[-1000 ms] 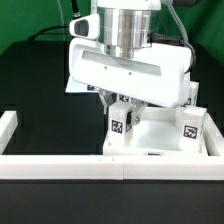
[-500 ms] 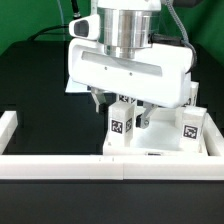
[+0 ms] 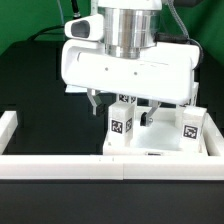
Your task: Assemble square table
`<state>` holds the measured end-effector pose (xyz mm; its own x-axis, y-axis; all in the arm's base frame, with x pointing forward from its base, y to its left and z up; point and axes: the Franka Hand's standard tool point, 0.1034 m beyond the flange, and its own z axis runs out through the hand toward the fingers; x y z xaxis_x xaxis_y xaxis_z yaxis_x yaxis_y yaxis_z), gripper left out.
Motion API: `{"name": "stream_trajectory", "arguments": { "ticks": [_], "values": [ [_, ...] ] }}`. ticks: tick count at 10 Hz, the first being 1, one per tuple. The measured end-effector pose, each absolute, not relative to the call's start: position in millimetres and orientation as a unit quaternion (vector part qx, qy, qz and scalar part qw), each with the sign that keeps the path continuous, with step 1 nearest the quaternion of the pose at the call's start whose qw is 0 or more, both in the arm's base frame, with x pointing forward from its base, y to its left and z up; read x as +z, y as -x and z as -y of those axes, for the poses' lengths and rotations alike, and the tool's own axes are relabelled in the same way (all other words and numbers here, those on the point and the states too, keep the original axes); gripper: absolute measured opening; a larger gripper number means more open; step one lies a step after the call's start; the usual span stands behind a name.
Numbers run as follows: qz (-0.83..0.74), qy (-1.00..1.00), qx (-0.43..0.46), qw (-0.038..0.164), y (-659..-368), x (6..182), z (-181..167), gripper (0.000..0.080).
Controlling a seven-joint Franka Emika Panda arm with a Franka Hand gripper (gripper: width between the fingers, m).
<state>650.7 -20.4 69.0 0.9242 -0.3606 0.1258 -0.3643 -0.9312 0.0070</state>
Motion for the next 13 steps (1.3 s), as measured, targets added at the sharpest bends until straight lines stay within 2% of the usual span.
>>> {"name": "stream_trajectory", "arguments": {
  "ticks": [7,13],
  "values": [
    [-0.075,-0.995,0.055,0.031,-650.5,68.3,18.4,0.0649],
    [-0.195,-0.979,0.051,0.042,-650.9,68.5,20.2,0.0649]
  ]
}}
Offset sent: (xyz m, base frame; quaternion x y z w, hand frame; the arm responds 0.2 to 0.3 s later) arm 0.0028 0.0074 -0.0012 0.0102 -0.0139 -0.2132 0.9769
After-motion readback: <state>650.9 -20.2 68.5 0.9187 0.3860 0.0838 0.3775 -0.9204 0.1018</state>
